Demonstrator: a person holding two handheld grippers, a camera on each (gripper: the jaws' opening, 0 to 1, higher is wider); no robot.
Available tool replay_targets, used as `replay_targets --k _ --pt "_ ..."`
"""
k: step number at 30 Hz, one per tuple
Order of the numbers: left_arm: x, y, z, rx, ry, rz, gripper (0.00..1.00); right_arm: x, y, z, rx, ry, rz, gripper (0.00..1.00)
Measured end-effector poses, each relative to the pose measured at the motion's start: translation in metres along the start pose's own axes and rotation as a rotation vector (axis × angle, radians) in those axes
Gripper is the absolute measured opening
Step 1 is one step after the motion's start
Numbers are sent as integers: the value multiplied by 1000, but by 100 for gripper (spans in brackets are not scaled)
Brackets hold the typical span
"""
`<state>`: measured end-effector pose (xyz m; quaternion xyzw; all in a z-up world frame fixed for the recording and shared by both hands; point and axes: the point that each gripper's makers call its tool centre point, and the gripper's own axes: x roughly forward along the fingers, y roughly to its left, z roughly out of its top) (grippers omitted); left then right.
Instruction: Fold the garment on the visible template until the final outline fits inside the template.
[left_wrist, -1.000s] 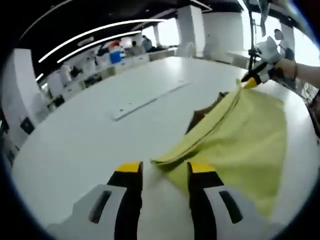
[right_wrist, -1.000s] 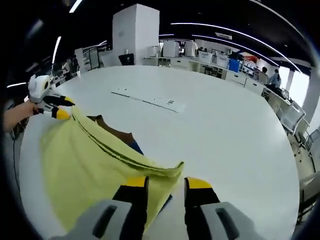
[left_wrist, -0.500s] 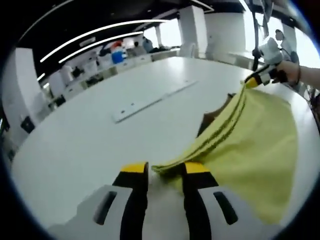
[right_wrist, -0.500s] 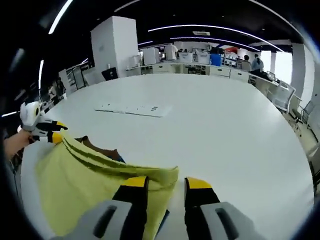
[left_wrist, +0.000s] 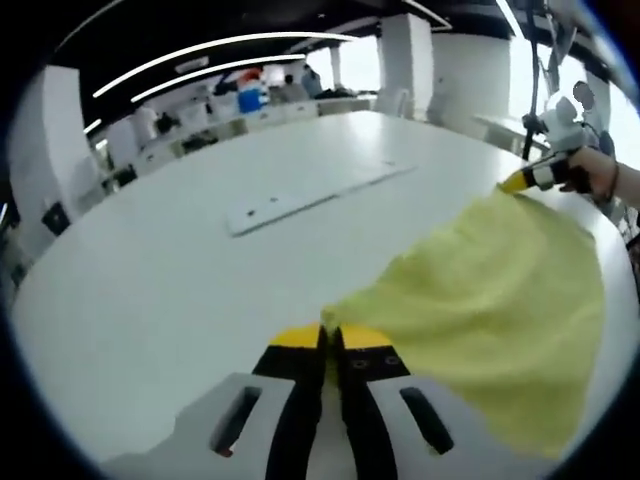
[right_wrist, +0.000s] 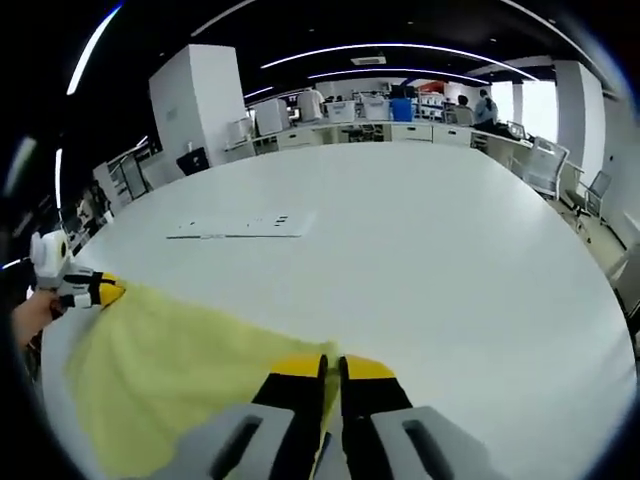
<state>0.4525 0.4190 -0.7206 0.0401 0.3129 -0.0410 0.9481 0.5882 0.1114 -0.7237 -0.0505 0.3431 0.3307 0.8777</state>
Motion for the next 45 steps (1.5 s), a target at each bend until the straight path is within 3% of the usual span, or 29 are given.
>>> replay_targets --k 3,6,17,20,23,27,38,45 --pt "-5 8 -3 -76 0 37 1 -2 -2 4 -12 -15 -17 0" --pt "-8 15 -1 -179 -38 43 0 -4 -5 10 3 -44 -20 0" --pt "-7 15 -2 -112 -21 53 3 1 -4 6 26 -37 -23 0" --pt "-11 22 -5 -135 -7 92 7 1 -2 8 41 -41 -15 0" --pt "-18 27 -2 -168 -33 102 20 -4 -3 12 53 -48 -18 8" --pt "-29 31 3 -179 -47 108 27 -14 -1 14 81 -43 -6 24" --pt "-67 8 24 -131 -104 52 55 -50 20 18 20 -26 43 54" --pt "-85 1 24 -114 -115 35 69 -69 35 17 -25 -15 84 65"
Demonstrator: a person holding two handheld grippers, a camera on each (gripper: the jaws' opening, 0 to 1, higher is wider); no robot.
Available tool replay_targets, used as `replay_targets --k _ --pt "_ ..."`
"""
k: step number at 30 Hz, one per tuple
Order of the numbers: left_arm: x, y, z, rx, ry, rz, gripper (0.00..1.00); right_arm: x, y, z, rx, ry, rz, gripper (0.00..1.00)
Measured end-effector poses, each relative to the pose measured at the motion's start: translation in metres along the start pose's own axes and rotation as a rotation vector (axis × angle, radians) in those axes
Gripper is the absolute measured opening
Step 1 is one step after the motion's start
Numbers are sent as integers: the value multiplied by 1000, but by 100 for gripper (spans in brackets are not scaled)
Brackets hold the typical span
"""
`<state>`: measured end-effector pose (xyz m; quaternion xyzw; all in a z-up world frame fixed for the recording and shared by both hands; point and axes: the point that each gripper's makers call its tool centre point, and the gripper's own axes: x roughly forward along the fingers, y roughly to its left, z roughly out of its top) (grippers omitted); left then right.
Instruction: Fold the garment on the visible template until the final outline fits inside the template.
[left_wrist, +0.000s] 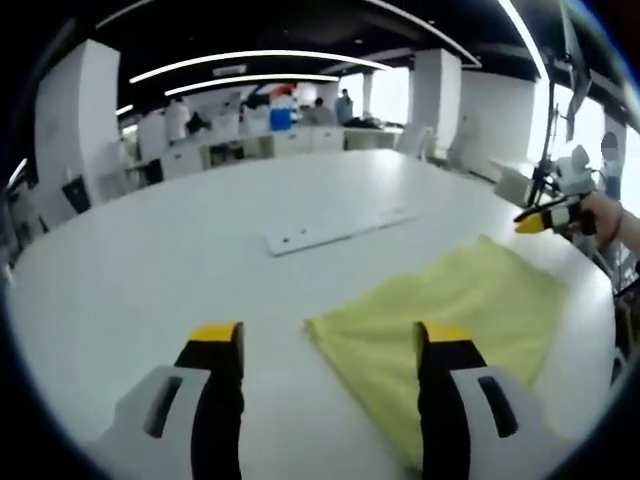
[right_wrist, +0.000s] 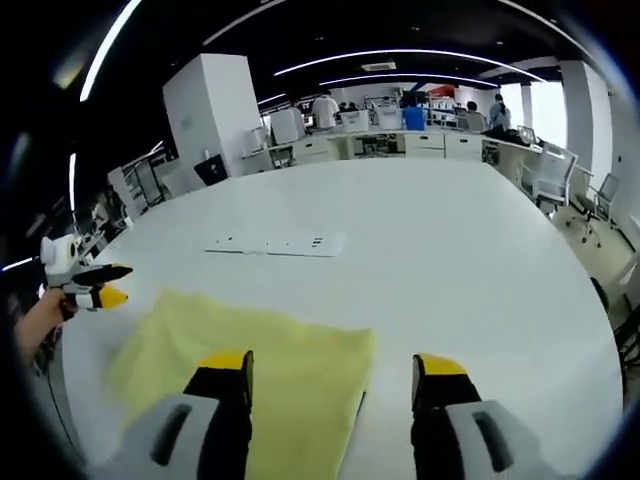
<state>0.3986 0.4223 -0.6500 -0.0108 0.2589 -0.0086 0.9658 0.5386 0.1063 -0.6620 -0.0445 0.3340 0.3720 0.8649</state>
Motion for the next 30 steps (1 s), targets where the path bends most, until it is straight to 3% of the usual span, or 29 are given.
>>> replay_targets --k 14,23,30 --pt "-37 -18 -12 57 -4 -87 89 -33 25 -16 -43 31 84 69" --pt "-53 -25 -26 73 12 -98 95 -51 33 -37 -72 66 111 75" --pt "-63 -35 -41 72 34 -128 94 -64 40 -54 -77 84 131 79"
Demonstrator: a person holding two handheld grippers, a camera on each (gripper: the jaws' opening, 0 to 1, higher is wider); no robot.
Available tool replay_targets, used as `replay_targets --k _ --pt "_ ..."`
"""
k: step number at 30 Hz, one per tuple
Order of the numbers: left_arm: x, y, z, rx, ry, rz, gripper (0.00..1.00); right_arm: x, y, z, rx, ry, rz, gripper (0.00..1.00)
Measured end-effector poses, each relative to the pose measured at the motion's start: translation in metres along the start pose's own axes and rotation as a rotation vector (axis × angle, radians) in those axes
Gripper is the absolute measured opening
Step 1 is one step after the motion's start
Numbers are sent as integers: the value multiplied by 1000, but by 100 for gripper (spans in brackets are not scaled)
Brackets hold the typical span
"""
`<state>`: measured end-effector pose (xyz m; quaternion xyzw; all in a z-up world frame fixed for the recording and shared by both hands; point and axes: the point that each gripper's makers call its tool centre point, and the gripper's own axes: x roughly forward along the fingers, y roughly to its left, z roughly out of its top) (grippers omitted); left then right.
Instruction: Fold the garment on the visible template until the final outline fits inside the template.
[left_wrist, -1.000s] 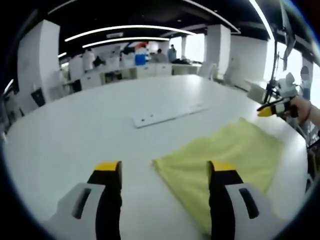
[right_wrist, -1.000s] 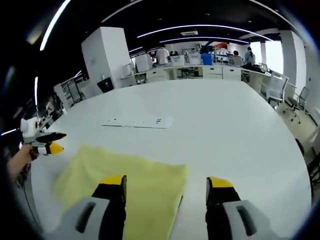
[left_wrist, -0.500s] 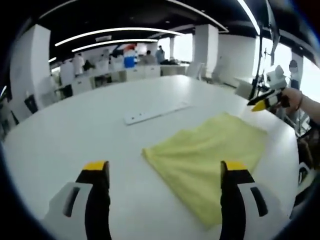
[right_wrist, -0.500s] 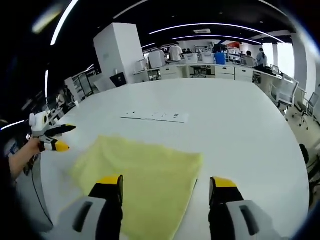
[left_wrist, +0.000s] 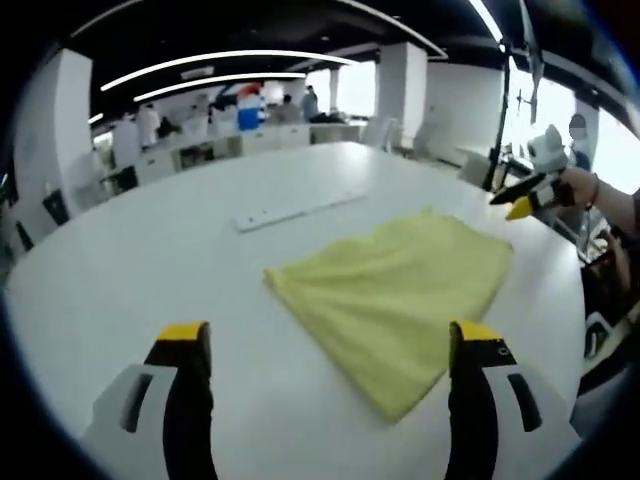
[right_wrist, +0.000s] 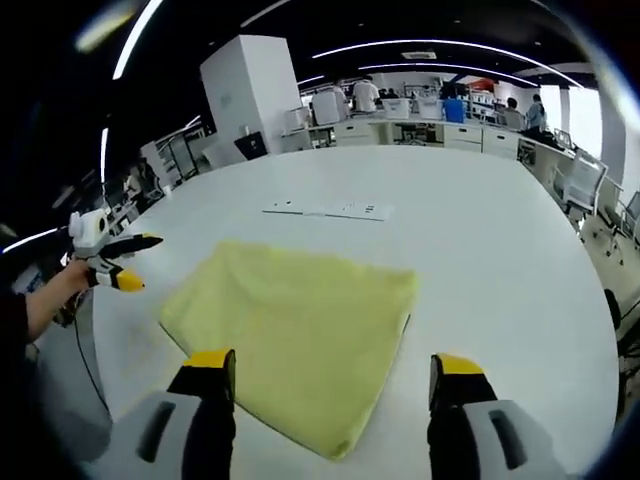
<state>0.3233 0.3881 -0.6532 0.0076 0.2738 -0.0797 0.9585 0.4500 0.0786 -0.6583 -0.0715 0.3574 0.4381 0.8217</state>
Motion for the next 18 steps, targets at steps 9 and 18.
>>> replay_targets --k 9,18 --pt "-7 -13 -15 -17 15 -33 87 -10 8 -19 3 11 3 75" --pt "-9 -25 -29 -39 25 -42 74 -19 9 -33 -17 14 -32 54"
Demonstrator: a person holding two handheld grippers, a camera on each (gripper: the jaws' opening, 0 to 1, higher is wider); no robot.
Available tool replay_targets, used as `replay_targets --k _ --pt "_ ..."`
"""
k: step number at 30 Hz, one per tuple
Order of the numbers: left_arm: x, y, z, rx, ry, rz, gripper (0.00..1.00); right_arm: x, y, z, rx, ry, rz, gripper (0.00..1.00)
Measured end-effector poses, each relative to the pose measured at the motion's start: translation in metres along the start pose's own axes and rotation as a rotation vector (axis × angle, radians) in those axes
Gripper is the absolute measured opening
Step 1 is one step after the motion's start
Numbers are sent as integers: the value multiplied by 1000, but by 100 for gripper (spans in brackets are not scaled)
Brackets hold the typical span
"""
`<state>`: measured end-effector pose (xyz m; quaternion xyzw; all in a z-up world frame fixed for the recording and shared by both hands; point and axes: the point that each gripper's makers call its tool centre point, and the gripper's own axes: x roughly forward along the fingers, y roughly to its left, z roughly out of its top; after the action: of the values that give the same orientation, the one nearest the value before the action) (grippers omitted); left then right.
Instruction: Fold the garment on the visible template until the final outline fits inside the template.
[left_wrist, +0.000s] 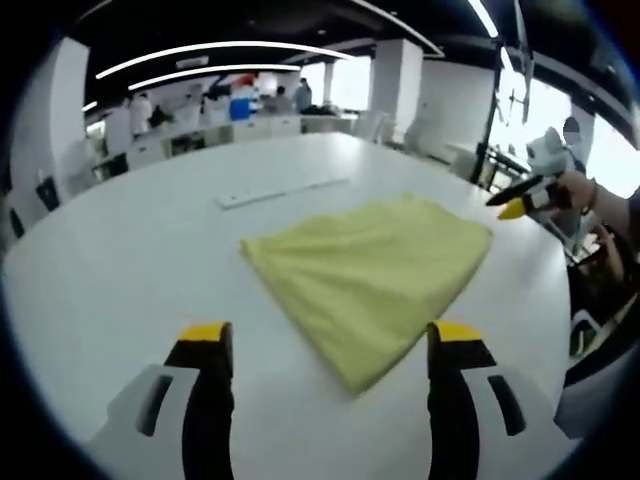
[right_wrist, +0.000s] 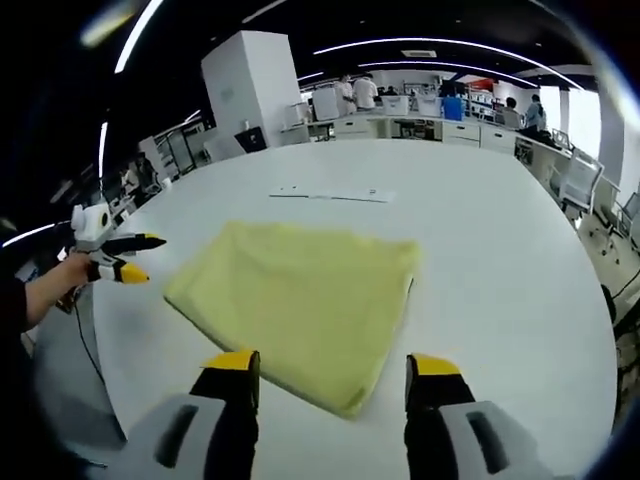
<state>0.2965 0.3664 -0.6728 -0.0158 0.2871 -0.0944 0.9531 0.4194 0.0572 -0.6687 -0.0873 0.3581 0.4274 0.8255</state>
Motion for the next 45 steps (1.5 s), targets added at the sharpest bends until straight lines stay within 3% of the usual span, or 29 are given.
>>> replay_targets --k 10,16,22,28,38,45 --pt "-1 -5 -13 -34 6 18 60 -1 -3 -26 -18 43 -38 33" --pt "1 -9 -21 -80 2 3 48 1 -5 -39 29 58 -57 17" --pt "3 -11 -27 -106 5 0 43 5 -11 -45 83 50 -87 7" --pt "6 -15 -32 -117 17 -9 33 10 -11 -51 149 44 -98 2" --pt "9 -19 -41 -140 37 -18 18 15 -11 -52 255 11 -125 0" --pt "13 -21 -44 -145 46 -24 11 14 -13 -51 249 12 -129 0"
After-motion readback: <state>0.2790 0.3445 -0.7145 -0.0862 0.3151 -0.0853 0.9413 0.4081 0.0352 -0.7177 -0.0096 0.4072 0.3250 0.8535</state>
